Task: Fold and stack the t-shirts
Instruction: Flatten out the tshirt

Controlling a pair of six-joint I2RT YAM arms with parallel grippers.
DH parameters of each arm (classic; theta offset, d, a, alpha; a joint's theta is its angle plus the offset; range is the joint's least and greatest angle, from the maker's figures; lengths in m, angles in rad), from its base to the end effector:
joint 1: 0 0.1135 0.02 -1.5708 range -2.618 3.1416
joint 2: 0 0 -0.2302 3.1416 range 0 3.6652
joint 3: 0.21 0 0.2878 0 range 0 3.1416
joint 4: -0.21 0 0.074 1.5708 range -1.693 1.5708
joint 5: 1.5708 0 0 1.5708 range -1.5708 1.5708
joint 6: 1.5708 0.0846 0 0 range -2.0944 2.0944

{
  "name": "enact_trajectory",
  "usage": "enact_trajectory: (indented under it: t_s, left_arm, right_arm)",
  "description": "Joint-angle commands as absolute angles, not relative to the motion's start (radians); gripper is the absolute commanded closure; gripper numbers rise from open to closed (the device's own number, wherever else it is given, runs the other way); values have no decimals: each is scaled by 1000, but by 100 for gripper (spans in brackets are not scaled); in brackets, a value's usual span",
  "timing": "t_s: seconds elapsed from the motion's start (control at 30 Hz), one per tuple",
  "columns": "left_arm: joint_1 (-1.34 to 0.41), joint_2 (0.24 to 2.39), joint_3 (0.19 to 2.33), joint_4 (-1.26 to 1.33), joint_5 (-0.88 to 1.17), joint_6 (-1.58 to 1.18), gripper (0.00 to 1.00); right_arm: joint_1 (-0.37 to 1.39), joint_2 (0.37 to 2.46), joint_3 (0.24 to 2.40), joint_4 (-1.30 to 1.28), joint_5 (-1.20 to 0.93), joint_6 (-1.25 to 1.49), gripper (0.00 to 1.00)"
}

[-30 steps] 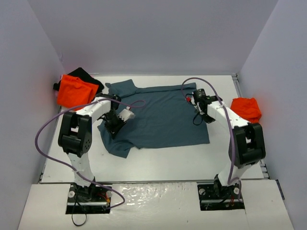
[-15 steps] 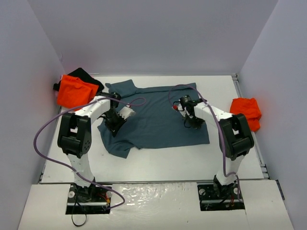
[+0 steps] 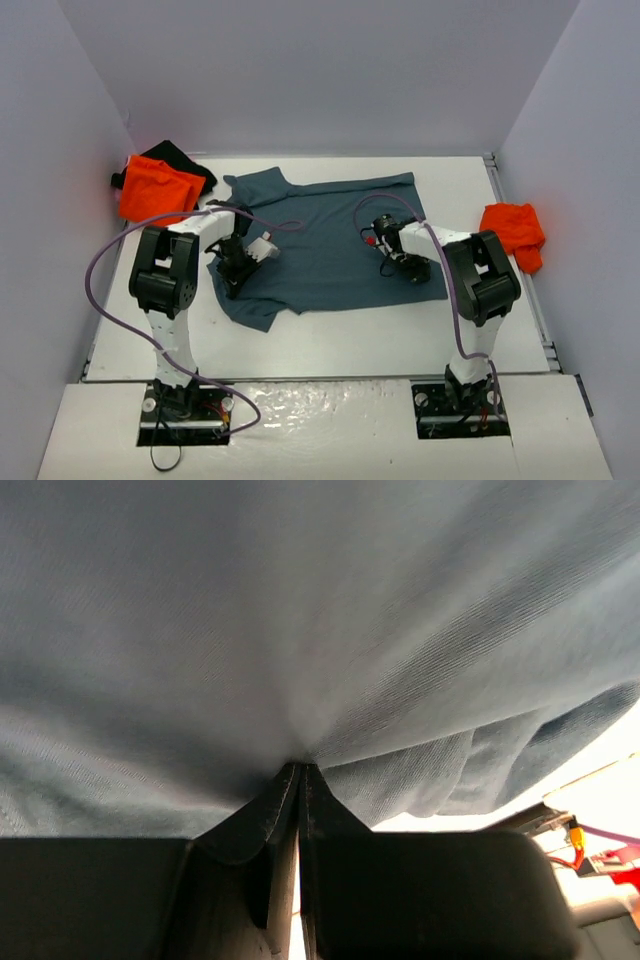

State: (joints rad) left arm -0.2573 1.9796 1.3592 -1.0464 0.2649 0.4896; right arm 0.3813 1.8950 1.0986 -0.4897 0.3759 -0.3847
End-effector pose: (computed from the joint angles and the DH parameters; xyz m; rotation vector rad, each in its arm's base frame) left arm 0.3430 -0.1132 0.0550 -1.0941 -2.8457 0.4204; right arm 0.3605 0.1111 0.0259 -0.9794 2.6360 -0.5353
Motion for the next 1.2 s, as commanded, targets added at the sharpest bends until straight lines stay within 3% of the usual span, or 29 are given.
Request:
enact_trajectory:
  t_s: [0.0, 0.3, 0.57, 0.97, 1.17]
  left_arm:
    - [-215, 1992, 1349, -1057, 202, 512, 100]
    - [-159, 1998, 1325, -1029, 173, 518, 100]
    - [-155, 1877, 1285, -1021, 181, 523, 100]
    - [-165, 1719, 1547, -1033, 244, 479, 100]
    - [-242, 1587, 1525, -1091, 271, 508, 100]
  right_arm:
    - [323, 1965, 1015, -493, 384, -362, 100]
    - [324, 1964, 1010, -473, 380, -351, 100]
    - [331, 1925, 953, -440, 393, -347, 100]
    - [359, 1957, 1143, -439, 421, -324, 100]
    - [382, 1922, 1193, -437, 451, -284, 96]
